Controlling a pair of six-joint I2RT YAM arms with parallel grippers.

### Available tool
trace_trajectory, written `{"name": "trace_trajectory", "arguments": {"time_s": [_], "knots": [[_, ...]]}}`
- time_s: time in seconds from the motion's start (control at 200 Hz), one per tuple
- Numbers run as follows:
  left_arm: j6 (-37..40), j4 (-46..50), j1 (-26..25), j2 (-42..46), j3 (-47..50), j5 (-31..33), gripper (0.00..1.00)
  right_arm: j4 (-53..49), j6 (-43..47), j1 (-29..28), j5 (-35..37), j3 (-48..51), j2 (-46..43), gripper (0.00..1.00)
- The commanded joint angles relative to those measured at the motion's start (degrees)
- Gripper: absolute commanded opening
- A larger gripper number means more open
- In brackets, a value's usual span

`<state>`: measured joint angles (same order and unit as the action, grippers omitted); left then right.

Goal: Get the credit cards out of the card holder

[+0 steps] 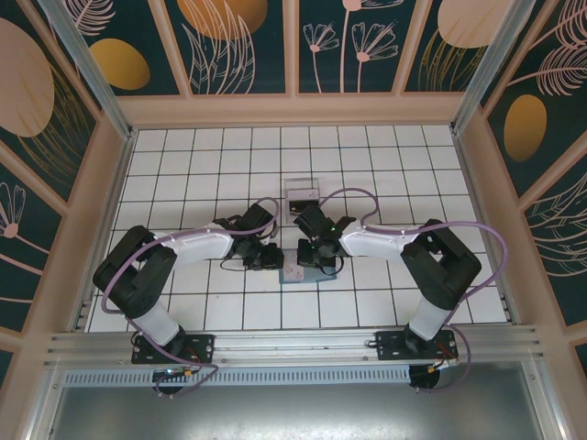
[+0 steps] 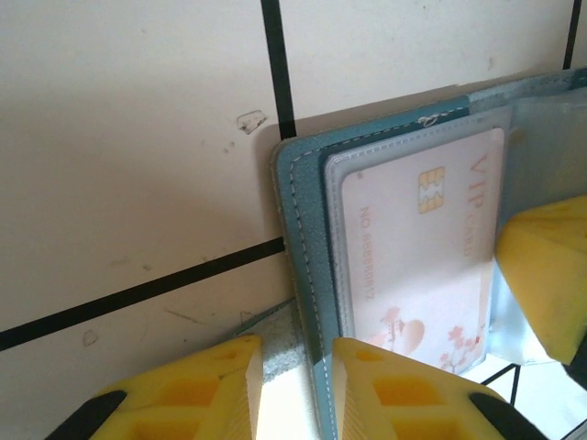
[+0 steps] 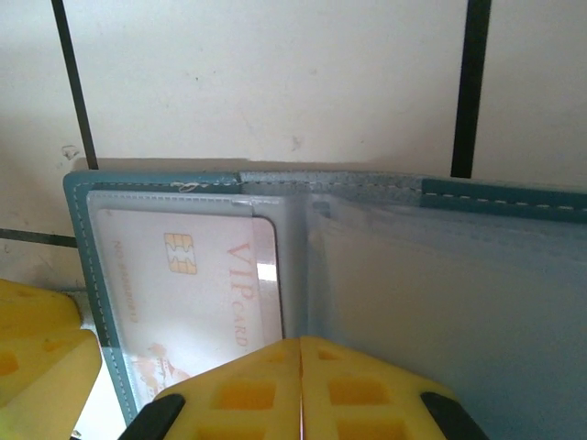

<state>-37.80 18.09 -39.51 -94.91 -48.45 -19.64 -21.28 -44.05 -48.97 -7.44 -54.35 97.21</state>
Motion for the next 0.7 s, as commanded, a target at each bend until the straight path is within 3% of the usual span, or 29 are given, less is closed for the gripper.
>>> {"name": "trace_trajectory", "arguments": {"time_s": [0.0, 0.26, 0.696], "knots": [[-0.9, 2.6, 0.1, 1.7, -1.7, 1.3, 0.27, -1.8, -1.2, 0.0, 1.8, 0.5, -3.6, 0.13], [-2.3, 1.2, 0.0, 2.3, -1.8, -0.1, 0.25, 6.5, -1.2, 1.2, -5.9, 3.1, -5.9, 0.23], [-2.6, 0.9, 0.0, 1.8, -1.7, -0.2, 0.25, 9.8, -0.9, 2.3, -9.4, 5.2, -1.7, 0.26]]}}
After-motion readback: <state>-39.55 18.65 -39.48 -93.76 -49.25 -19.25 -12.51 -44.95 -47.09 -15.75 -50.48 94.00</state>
